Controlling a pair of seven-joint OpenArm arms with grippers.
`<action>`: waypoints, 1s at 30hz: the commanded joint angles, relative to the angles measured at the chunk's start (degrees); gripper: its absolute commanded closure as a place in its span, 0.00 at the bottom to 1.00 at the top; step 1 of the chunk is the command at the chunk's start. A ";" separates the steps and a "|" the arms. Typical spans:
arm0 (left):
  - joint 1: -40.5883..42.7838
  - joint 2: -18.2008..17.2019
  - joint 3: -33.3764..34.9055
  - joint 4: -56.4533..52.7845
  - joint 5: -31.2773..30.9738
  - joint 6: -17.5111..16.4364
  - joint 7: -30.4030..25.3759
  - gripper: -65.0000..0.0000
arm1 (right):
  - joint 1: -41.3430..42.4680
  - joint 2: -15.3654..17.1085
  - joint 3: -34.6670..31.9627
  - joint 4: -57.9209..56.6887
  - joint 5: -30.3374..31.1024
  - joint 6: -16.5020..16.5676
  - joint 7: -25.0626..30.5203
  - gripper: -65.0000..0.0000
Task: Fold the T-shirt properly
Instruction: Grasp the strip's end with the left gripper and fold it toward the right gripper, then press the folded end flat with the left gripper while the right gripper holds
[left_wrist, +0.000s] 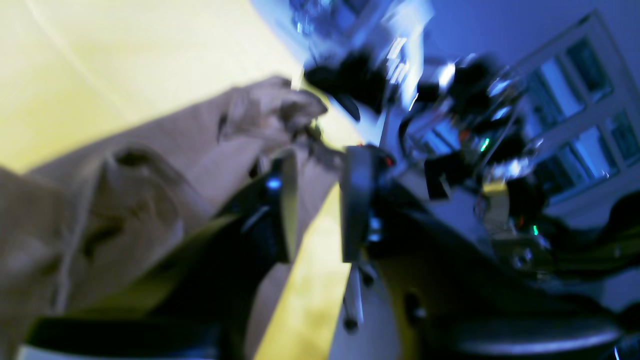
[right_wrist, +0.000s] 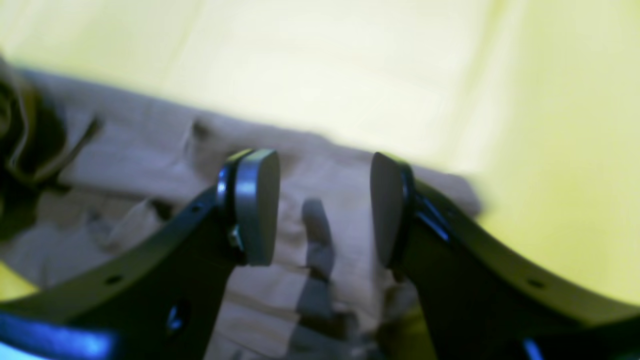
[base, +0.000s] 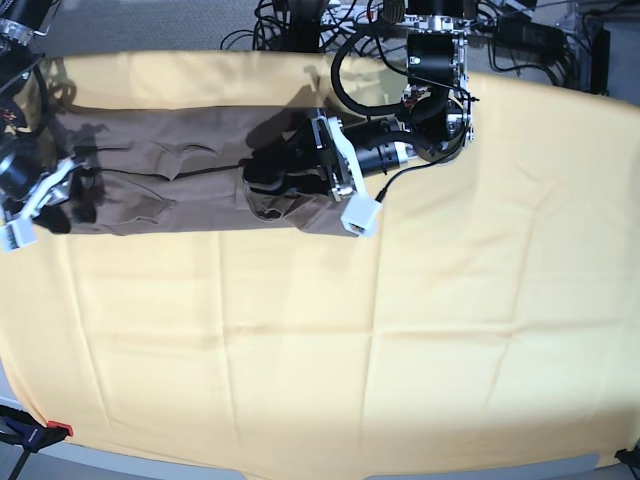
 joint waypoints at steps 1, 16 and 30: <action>-0.68 0.63 1.16 1.03 -1.53 -0.49 -0.68 0.78 | 0.20 1.31 1.68 1.29 1.33 -0.02 0.76 0.50; -0.68 0.63 -6.05 3.56 -5.16 -0.49 2.47 1.00 | 0.37 1.79 5.70 1.60 4.04 -1.99 -0.70 0.54; -0.66 -2.38 -20.22 3.54 -4.00 -0.49 -0.57 1.00 | 0.31 1.75 5.70 1.60 -3.48 -7.74 -0.52 0.51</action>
